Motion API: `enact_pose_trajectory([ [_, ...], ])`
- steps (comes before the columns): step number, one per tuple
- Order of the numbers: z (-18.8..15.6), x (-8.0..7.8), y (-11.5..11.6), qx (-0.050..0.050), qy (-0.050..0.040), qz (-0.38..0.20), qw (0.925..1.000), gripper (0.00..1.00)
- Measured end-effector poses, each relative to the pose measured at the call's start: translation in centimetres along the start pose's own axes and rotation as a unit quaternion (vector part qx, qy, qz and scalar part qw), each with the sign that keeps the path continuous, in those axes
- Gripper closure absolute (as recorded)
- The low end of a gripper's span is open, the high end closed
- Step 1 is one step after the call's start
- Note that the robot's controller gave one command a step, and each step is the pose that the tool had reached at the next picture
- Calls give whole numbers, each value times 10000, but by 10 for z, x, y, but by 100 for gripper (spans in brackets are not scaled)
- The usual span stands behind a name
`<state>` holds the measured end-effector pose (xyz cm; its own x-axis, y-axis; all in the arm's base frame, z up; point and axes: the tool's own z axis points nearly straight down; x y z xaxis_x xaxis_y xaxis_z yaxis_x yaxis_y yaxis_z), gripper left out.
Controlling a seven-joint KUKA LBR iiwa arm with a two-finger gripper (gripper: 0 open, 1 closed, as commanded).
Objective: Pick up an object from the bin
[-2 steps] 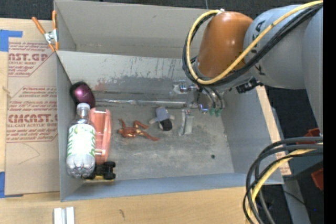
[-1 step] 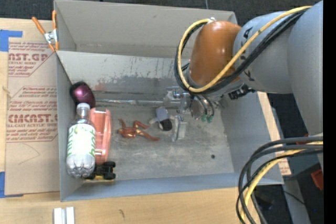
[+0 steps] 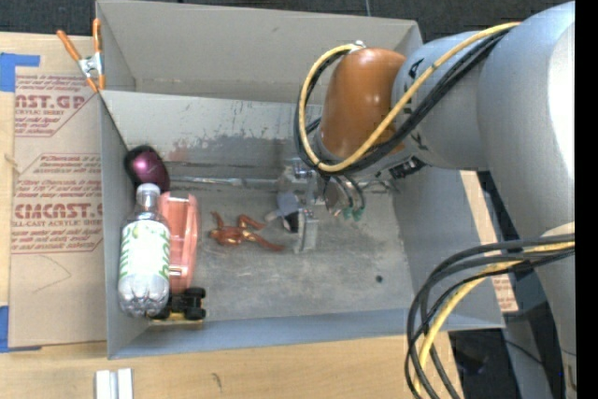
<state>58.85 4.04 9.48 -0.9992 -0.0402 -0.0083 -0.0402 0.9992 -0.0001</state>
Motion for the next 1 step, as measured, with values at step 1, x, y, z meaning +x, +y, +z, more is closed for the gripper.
enact_pose_trajectory([
  [1, 20, -1, -2, -1, 17, -331, 9995, 100],
])
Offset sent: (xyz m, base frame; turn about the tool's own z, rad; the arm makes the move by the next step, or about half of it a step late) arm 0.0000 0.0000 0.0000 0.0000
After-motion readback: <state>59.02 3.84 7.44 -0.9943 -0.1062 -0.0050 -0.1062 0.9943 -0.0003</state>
